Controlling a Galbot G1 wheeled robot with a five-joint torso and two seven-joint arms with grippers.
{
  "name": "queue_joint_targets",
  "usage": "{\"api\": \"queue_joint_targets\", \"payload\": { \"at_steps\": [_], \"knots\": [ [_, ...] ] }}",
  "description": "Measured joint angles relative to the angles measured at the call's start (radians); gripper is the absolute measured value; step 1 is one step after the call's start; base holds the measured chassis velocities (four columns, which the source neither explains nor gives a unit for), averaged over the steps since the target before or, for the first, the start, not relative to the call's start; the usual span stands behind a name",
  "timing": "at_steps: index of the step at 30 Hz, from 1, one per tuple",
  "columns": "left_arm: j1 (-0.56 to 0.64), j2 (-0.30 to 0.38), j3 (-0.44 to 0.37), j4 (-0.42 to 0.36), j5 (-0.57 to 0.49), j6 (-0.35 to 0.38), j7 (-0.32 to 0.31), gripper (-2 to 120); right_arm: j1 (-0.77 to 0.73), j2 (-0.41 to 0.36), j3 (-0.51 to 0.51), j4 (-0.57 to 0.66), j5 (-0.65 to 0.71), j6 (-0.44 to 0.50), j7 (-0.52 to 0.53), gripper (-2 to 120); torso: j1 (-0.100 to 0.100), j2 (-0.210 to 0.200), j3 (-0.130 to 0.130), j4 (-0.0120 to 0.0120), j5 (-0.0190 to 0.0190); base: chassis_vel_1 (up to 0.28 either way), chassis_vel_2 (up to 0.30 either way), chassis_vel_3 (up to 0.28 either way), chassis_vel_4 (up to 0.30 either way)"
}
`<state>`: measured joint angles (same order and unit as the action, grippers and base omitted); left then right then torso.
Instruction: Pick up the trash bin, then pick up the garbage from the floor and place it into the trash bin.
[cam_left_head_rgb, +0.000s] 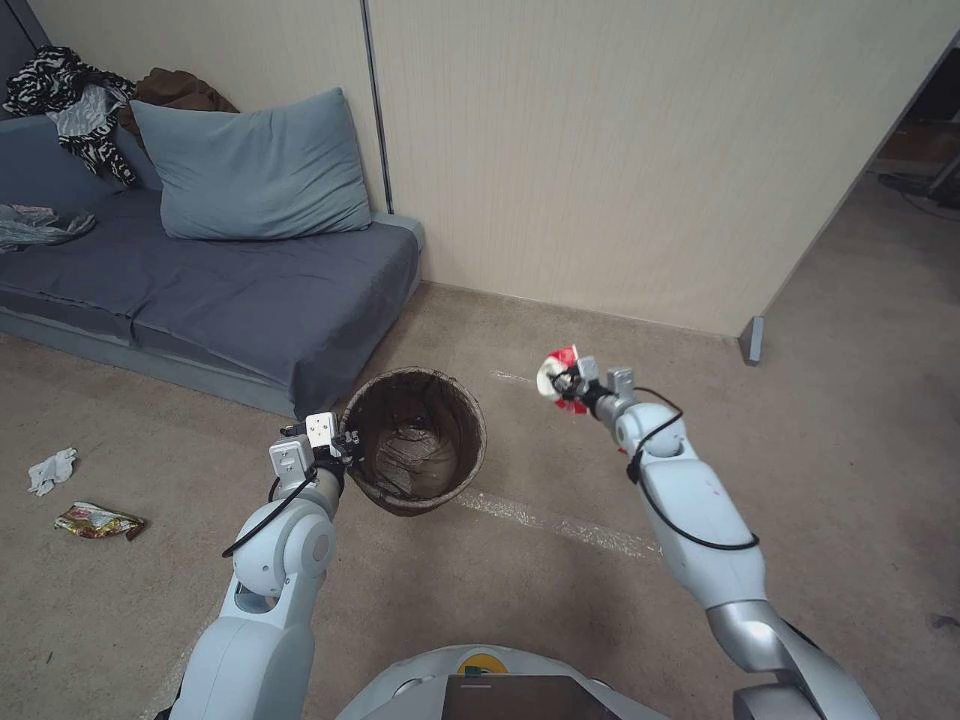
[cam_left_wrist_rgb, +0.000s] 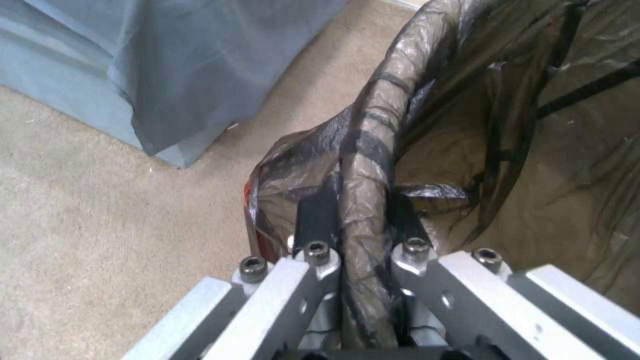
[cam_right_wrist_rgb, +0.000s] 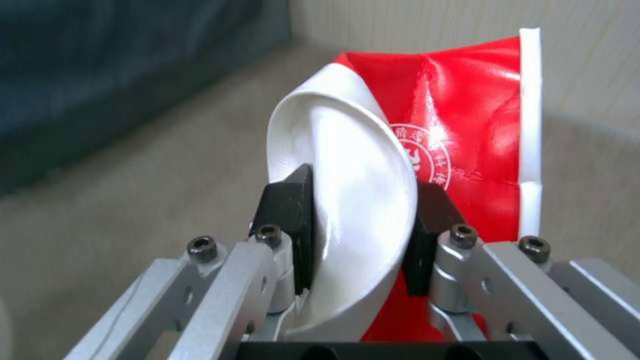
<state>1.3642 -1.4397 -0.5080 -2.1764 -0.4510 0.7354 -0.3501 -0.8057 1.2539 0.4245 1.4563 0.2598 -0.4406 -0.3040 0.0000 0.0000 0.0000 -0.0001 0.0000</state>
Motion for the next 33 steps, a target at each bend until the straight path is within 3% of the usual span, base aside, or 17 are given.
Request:
{"api": "queue_joint_targets", "payload": {
  "at_steps": [7, 10, 12, 14, 23, 33],
  "knots": [
    [0.003, 0.002, 0.001, -0.002, 0.000, 0.000, 0.000, 3, -0.030, -0.037, 0.016, 0.220, 0.116, 0.042, -0.013, 25, 0.000, 0.000, 0.000, 0.0000, 0.0001, 0.000, 0.000, 0.000, 0.000],
    [0.011, 0.002, 0.004, -0.006, 0.000, 0.000, 0.000, 3, -0.046, -0.071, -0.017, 0.376, 0.193, 0.117, -0.082, 25, 0.000, 0.000, 0.000, 0.0001, 0.0000, 0.000, 0.000, 0.000, 0.000],
    [0.011, 0.002, 0.005, -0.006, 0.000, 0.000, 0.000, 3, -0.047, -0.075, -0.025, 0.394, 0.204, 0.129, -0.095, 25, 0.000, 0.000, 0.000, 0.0001, -0.0001, 0.000, 0.000, 0.000, 0.000],
    [0.015, 0.001, 0.008, -0.006, 0.000, 0.000, -0.001, 3, -0.051, -0.098, -0.067, 0.463, 0.241, 0.178, -0.178, 24, 0.000, 0.000, 0.000, 0.0001, 0.0000, 0.000, 0.000, 0.000, 0.000],
    [0.021, 0.002, 0.018, -0.013, 0.001, 0.000, -0.001, 3, -0.042, -0.142, -0.219, 0.525, 0.256, 0.223, -0.287, 24, 0.000, 0.000, 0.000, 0.0000, 0.0000, 0.000, 0.000, 0.000, 0.000],
    [0.028, -0.004, 0.028, -0.023, 0.002, 0.000, -0.002, 3, -0.022, -0.132, -0.354, 0.457, 0.184, 0.231, -0.331, 24, 0.000, 0.000, 0.000, 0.0002, 0.0000, 0.000, 0.000, 0.000, 0.000]
  ]
}}
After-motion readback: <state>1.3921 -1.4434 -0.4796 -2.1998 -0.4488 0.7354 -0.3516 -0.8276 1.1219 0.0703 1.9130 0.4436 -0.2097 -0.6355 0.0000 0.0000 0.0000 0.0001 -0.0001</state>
